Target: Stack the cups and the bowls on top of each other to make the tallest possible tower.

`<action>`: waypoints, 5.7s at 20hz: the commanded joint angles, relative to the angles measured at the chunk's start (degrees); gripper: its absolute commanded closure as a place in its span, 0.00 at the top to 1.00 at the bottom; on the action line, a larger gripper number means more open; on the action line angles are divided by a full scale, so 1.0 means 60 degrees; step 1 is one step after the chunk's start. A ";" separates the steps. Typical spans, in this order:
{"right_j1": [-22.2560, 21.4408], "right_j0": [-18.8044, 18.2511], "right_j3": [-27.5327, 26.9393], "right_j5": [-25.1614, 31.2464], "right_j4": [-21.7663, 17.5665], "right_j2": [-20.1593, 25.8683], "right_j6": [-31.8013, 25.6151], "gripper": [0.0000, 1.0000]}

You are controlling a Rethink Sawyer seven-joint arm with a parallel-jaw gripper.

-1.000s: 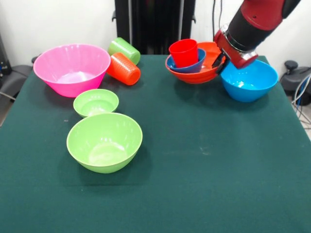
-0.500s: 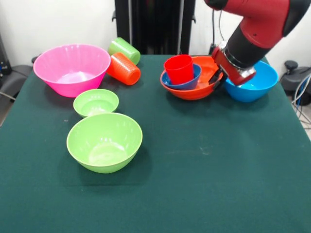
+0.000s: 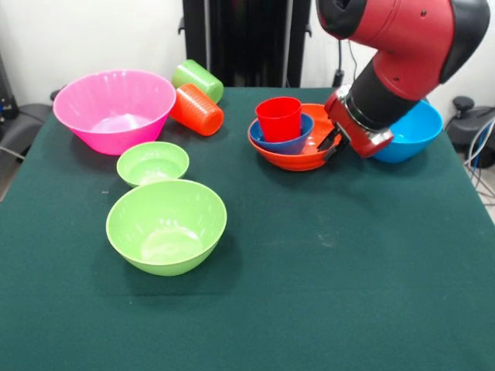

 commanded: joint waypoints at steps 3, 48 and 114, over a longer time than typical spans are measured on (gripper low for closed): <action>0.0380 0.0500 -0.0818 0.0400 -0.0459 0.0005 0.0719 0.00; 0.1471 0.0939 -0.1921 0.0294 0.0002 -0.1251 0.0732 0.00; -0.4003 -0.2316 0.0381 0.2399 -0.0057 0.1524 -0.4251 1.00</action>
